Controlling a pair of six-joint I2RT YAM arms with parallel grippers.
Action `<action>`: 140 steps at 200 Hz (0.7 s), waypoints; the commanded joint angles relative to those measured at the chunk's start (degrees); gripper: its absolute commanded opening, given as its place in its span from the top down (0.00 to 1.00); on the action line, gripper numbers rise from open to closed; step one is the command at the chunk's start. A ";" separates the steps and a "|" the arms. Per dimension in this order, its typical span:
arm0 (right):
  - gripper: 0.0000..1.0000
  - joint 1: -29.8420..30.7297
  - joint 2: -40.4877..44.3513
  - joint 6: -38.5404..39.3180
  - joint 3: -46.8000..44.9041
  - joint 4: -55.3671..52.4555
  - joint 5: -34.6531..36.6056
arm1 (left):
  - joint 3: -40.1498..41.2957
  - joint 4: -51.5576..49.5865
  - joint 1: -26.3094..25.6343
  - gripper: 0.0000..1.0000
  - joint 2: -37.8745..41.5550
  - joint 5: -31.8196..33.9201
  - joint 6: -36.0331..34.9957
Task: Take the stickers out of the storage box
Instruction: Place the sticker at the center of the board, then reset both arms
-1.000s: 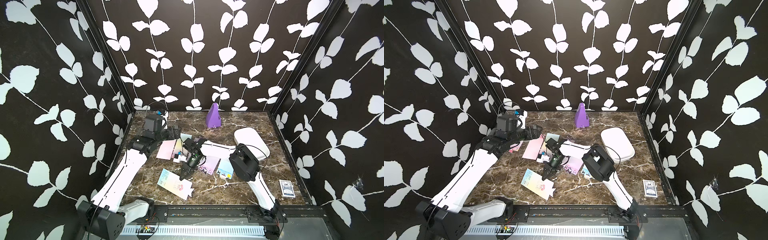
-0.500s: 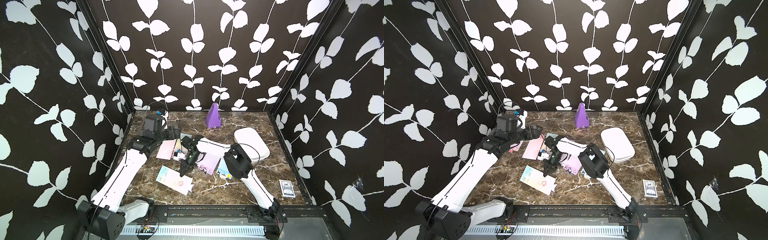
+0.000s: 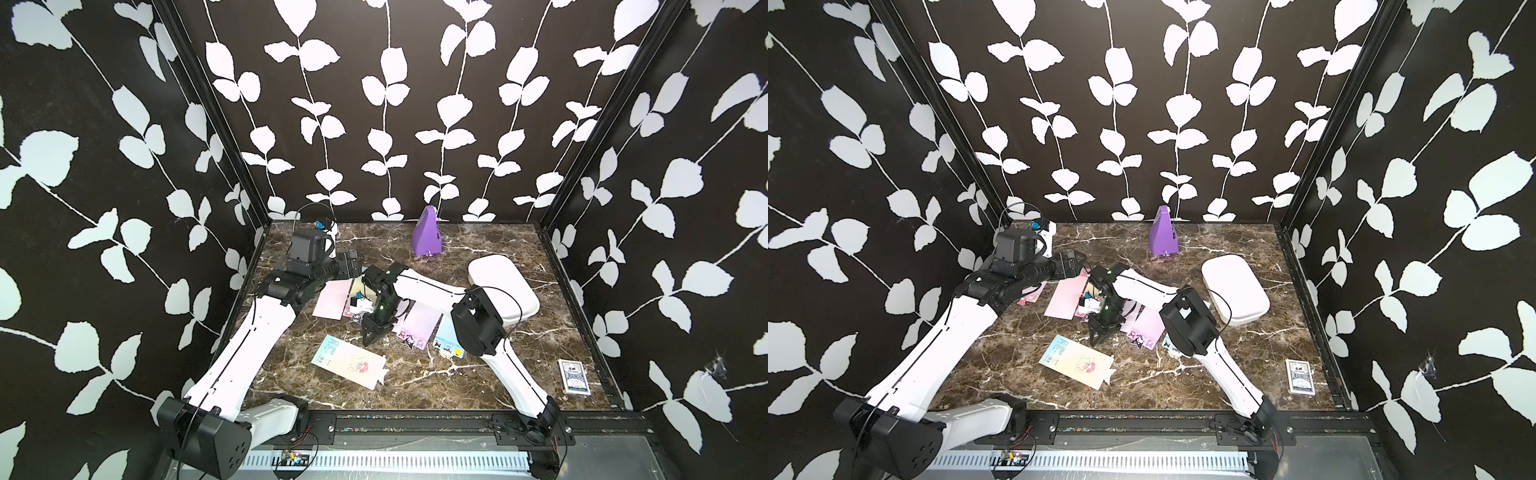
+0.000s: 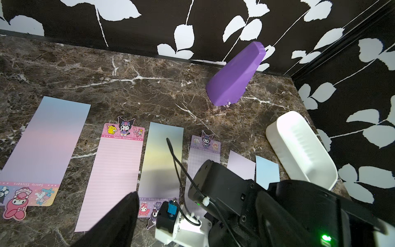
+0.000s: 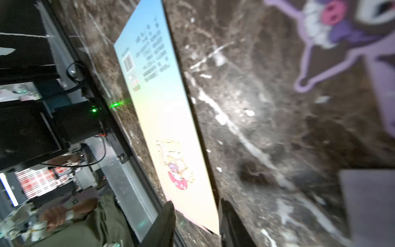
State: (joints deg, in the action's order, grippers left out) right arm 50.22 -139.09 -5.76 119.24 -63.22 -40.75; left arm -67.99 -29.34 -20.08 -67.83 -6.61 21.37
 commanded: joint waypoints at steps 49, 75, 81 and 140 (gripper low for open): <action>0.60 -3.20 19.91 -2.96 -13.95 13.86 20.71 | 4.63 4.70 0.90 0.10 3.87 6.07 -1.98; 0.60 -5.11 27.88 -4.56 -21.79 21.31 23.72 | 7.22 6.81 1.19 0.10 7.05 10.06 -2.56; 0.60 -5.65 29.87 -4.83 -23.39 22.66 24.34 | 7.98 7.36 1.26 0.10 7.85 11.10 -2.81; 0.51 -10.77 48.57 -4.81 -36.73 31.51 38.66 | 16.91 14.95 1.89 0.01 14.64 22.83 -5.85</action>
State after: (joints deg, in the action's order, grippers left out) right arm 41.47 -97.71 -10.44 86.76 -37.60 -11.51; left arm -54.37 -19.64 -18.74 -55.18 9.76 17.93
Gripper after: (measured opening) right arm 0.482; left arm 0.989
